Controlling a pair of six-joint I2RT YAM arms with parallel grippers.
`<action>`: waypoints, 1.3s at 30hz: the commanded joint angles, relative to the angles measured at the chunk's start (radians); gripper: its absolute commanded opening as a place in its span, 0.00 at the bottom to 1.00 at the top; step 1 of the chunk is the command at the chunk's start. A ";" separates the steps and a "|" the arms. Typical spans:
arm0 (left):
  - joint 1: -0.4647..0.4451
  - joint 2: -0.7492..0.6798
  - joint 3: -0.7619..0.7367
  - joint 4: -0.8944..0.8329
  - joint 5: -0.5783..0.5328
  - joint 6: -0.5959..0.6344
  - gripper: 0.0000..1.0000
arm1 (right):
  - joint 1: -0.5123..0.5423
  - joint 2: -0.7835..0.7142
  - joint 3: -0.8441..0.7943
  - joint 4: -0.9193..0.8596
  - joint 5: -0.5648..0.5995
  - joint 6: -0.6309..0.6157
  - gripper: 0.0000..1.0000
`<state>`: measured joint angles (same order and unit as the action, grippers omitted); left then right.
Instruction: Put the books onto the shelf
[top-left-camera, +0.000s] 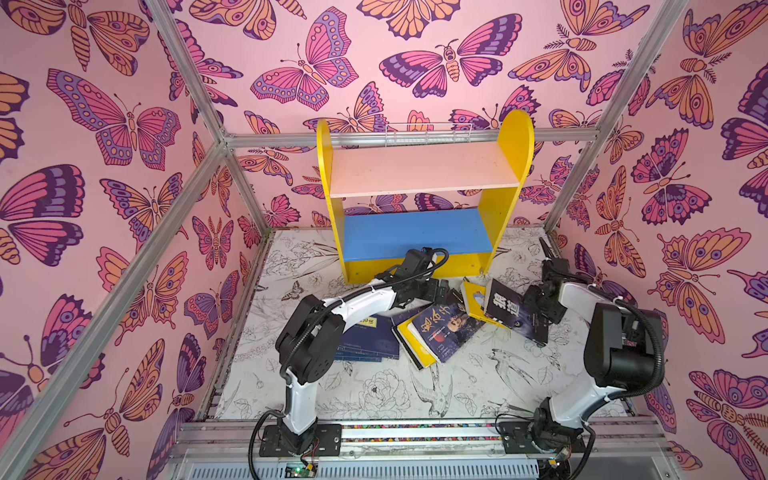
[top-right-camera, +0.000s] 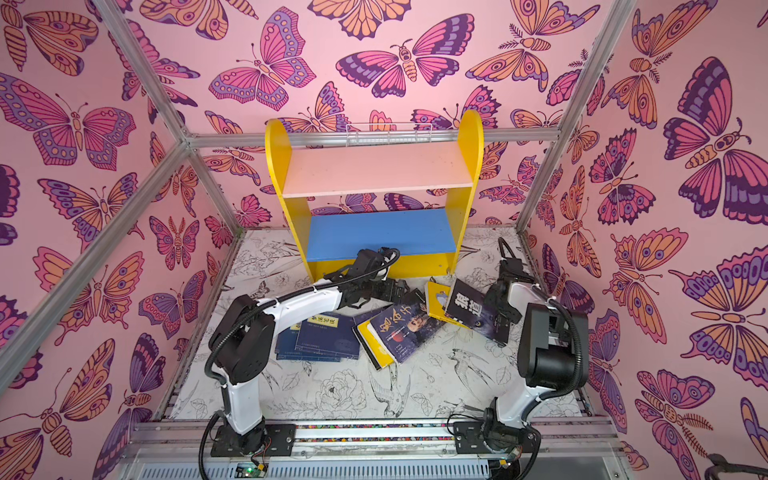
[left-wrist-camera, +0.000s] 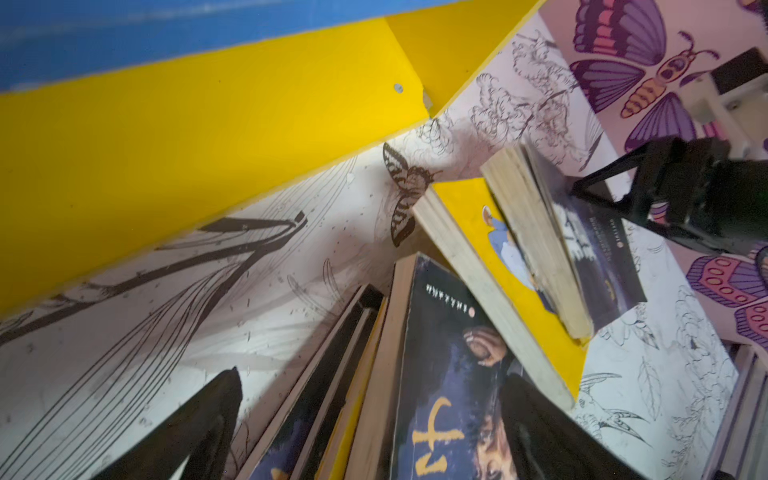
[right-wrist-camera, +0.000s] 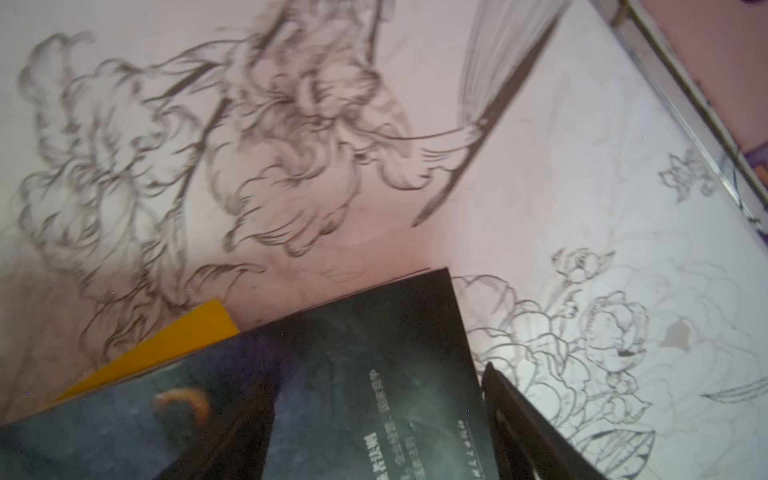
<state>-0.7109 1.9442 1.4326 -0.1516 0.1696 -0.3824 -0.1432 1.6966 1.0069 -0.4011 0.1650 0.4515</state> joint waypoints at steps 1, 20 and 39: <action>0.017 0.030 0.030 0.013 0.067 -0.003 0.99 | 0.112 0.002 0.014 -0.030 -0.036 -0.147 0.78; 0.038 -0.155 -0.212 0.013 0.048 -0.009 1.00 | 0.566 -0.107 0.025 0.160 -0.314 -0.129 0.78; 0.077 -0.227 -0.372 0.275 0.181 -0.070 0.00 | 0.656 -0.133 -0.080 0.223 -0.254 -0.094 0.77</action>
<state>-0.6212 1.7489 1.1118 0.0753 0.2996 -0.4831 0.4911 1.5719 0.9779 -0.1429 -0.0540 0.3405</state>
